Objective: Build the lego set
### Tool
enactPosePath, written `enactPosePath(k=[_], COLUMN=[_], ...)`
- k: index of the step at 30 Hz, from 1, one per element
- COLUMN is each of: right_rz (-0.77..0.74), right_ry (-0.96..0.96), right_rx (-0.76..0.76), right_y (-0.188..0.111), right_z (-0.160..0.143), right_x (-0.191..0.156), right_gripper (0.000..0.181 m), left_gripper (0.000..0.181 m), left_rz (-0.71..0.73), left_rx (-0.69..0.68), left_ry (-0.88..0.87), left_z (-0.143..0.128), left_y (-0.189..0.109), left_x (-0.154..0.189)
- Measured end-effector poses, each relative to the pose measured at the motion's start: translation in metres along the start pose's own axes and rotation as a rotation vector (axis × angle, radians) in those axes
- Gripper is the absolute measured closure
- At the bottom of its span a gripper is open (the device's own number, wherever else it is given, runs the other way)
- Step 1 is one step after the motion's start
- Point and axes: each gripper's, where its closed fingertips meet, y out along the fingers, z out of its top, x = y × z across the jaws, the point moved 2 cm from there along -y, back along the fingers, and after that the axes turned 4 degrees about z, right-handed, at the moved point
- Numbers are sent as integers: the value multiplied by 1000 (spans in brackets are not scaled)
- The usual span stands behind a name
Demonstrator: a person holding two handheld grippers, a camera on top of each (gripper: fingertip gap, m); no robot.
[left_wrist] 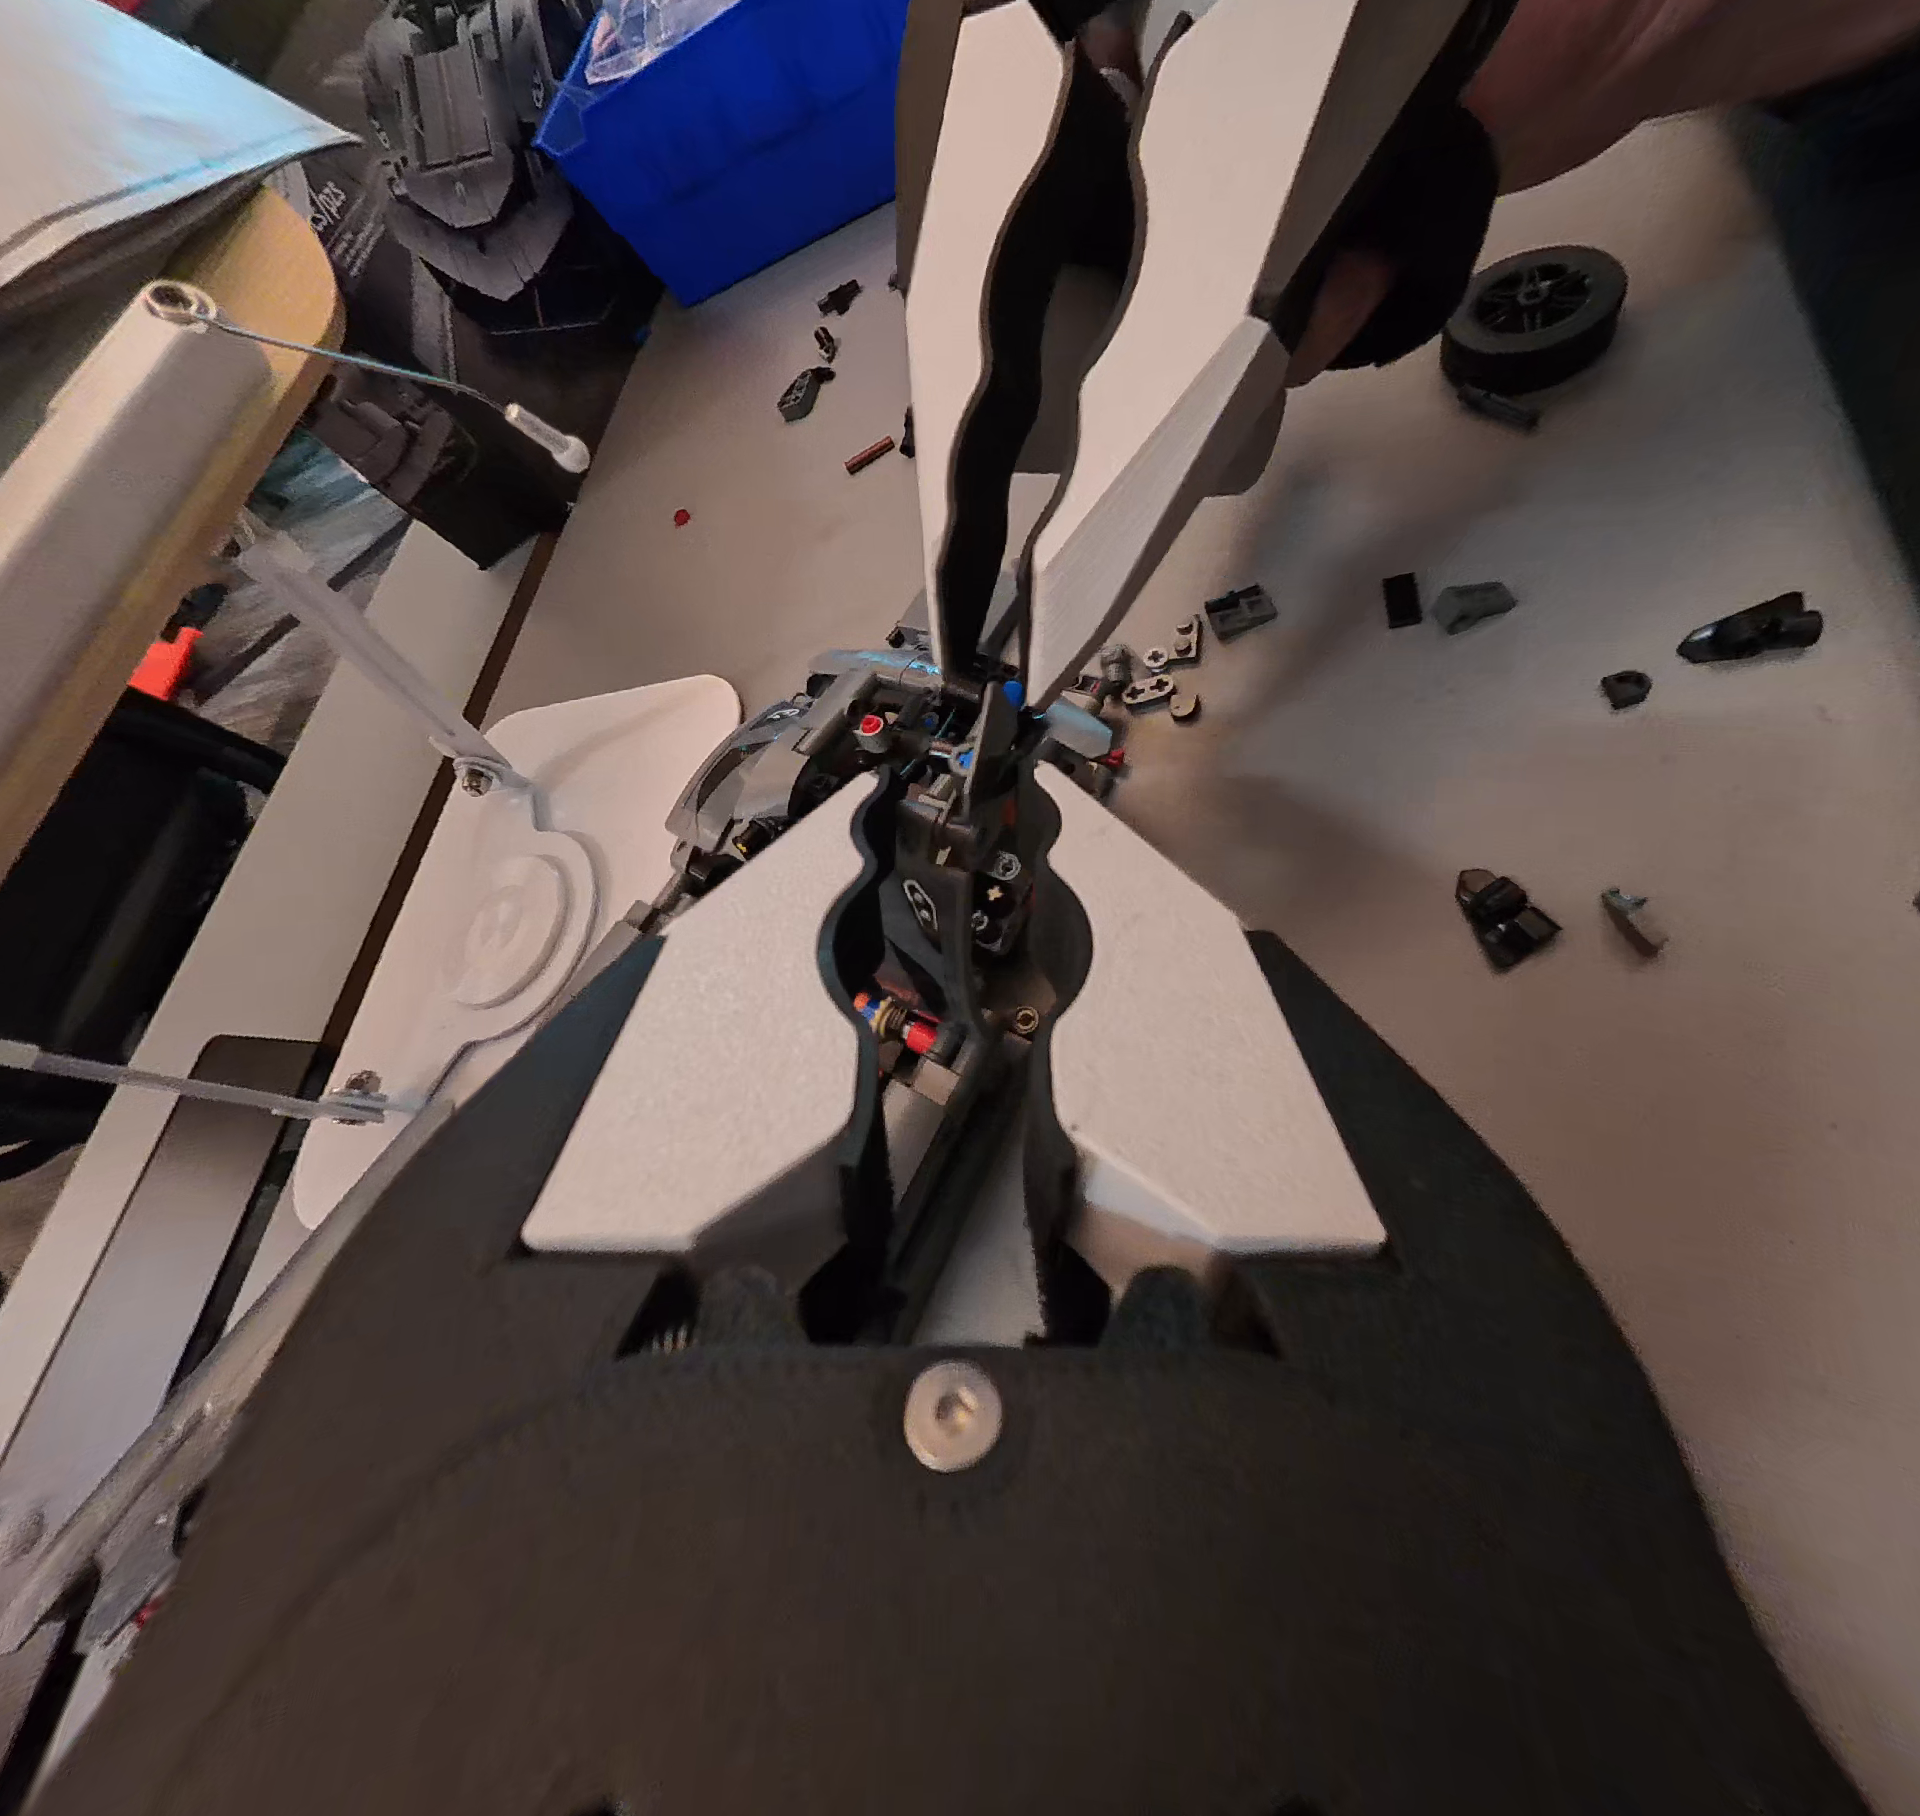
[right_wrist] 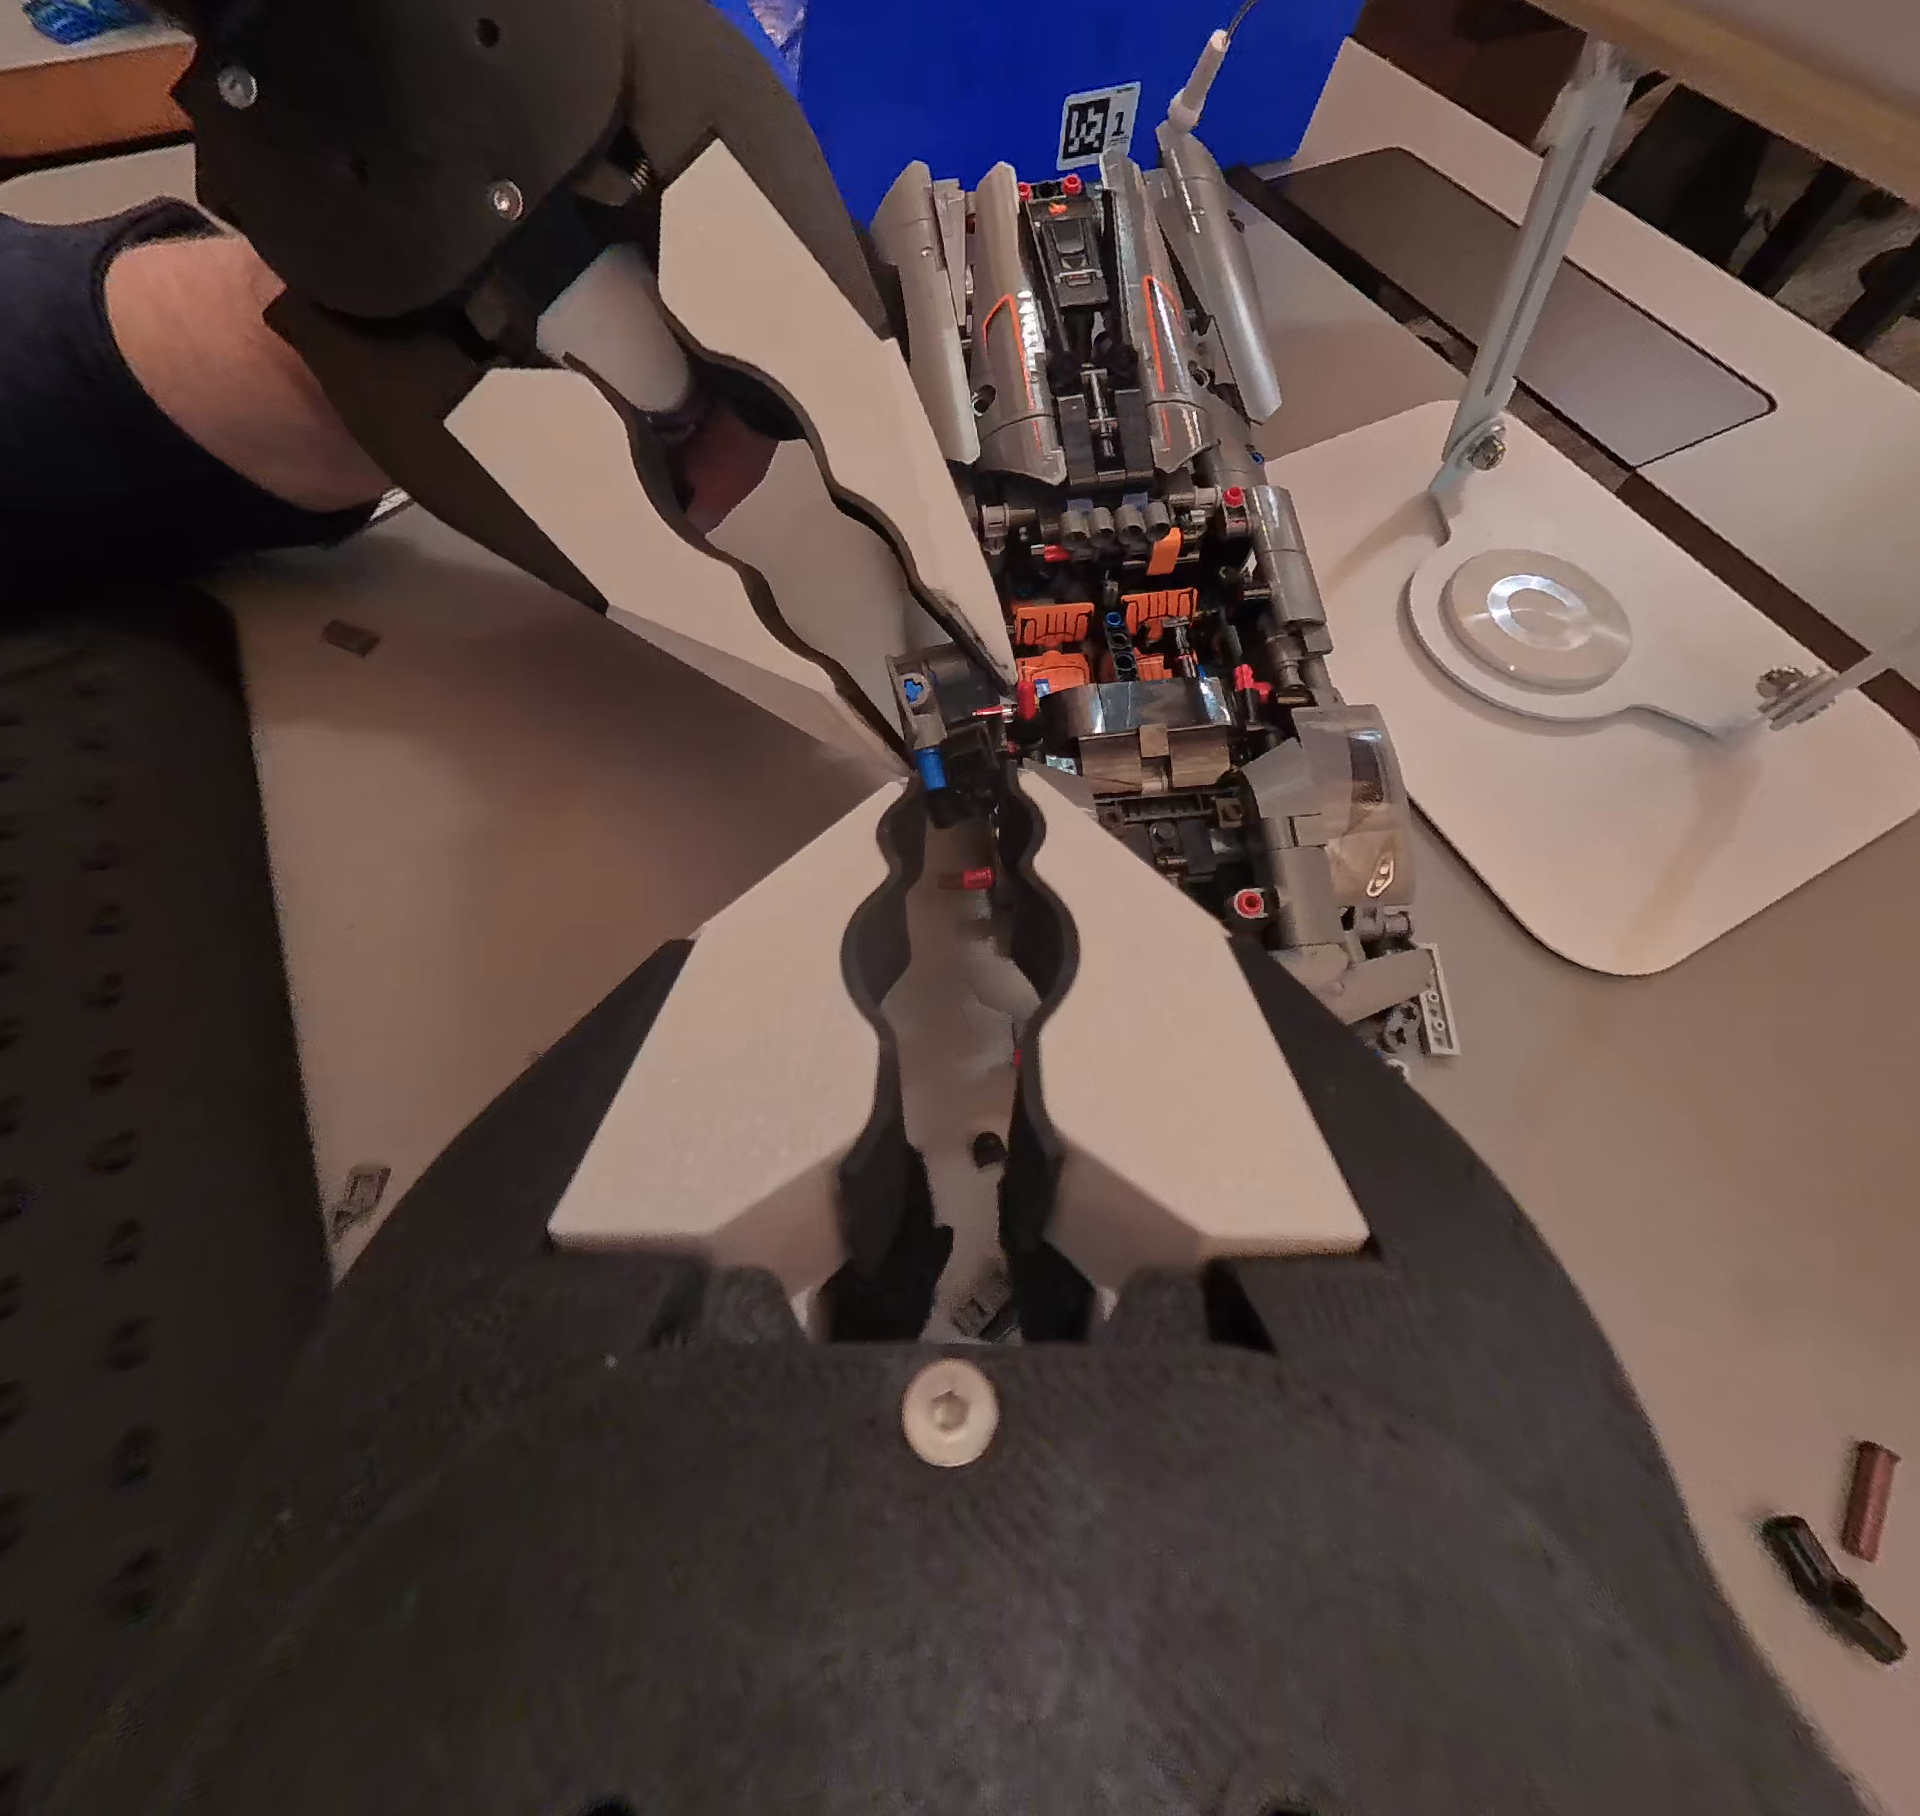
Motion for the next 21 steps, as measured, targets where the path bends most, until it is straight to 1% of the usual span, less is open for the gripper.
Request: enactPosePath(k=[2, 3, 5, 8, 21], right_rz=[-16, -18, -13, 2, 13], right_ry=[-16, -25, -36, -30, -37], right_rx=[13, 21, 31, 45, 53], right_y=[0, 0, -1, 0, 0], right_z=[1, 2, 2, 1, 1], right_x=[1, 0, 0, -1, -2], right_gripper=[170, 170, 170, 170, 170], left_gripper=[162, 168, 161, 169, 170], left_rz=[30, 35, 62, 59, 79], left_rx=[-9, -6, -26, -20, -54], left_ry=[32, 56, 81, 107, 172], left_z=[2, 4, 4, 4, 8], left_y=[0, 0, -2, -5, -7], left_x=[-1, 1, -2, 0, 2])
